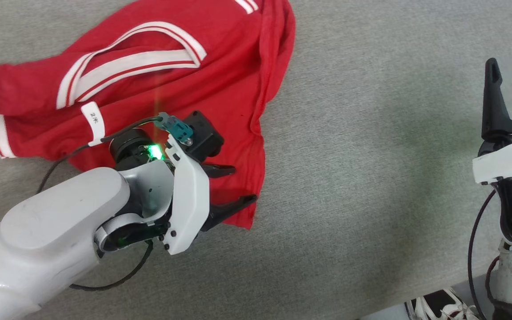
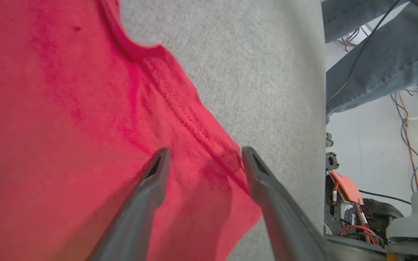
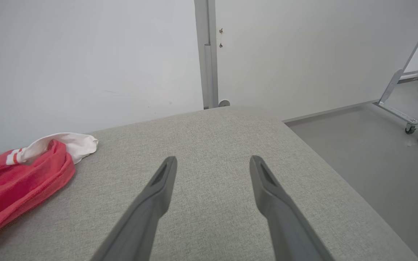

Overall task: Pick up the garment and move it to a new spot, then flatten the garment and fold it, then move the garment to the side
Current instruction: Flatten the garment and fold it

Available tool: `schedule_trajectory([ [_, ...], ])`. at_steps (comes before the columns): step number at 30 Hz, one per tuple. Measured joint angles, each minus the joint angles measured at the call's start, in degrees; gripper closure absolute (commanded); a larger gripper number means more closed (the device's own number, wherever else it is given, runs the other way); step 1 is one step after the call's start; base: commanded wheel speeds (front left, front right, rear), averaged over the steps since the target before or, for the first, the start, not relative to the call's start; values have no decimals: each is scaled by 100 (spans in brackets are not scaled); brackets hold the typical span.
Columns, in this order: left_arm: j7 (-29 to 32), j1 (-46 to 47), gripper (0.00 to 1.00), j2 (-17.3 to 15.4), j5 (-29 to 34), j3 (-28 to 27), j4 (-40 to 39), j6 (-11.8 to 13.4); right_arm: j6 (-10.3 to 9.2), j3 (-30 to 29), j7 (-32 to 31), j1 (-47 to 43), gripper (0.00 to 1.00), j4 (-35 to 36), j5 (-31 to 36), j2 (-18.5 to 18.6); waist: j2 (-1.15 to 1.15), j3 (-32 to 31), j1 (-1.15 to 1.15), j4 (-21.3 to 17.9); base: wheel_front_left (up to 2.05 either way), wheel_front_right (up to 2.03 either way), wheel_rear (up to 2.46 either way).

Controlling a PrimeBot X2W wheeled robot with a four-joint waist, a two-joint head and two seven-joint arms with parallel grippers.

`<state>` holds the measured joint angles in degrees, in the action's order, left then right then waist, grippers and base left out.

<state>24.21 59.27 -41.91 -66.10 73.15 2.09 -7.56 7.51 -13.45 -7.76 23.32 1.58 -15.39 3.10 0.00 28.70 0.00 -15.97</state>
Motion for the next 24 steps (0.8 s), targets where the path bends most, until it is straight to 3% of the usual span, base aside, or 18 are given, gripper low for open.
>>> schedule_trajectory([
  [5,30,-121,0,56,36,-64,267,-20,0,63,122,-7,0,-154,-111,-4,0,28,0,-131,0,0,0],
  [6,29,-147,8,69,175,-74,294,-26,0,74,124,-7,0,-165,-112,-5,0,26,0,-140,0,0,0],
  [7,11,-180,45,91,233,-87,336,-26,0,89,125,-5,0,-171,-112,-5,0,22,0,-144,0,0,0],
  [8,-10,-208,67,116,257,-107,389,-26,0,107,129,-2,0,-171,-111,-5,0,17,0,-143,0,0,0],
  [9,-10,-211,100,137,343,-113,419,-26,0,134,130,12,0,-165,-111,-5,0,17,0,-139,0,0,0],
  [18,-266,-223,100,145,246,-94,505,-7,0,222,-18,143,0,4,19,-11,0,-21,0,27,0,0,0],
  [21,-408,-356,100,-55,85,-32,163,-1,0,201,-85,141,0,52,56,-12,0,-80,0,133,0,0,0],
  [24,-511,-664,100,-457,142,10,-399,0,0,142,-168,127,0,121,103,-18,0,-175,0,263,0,0,0],
])
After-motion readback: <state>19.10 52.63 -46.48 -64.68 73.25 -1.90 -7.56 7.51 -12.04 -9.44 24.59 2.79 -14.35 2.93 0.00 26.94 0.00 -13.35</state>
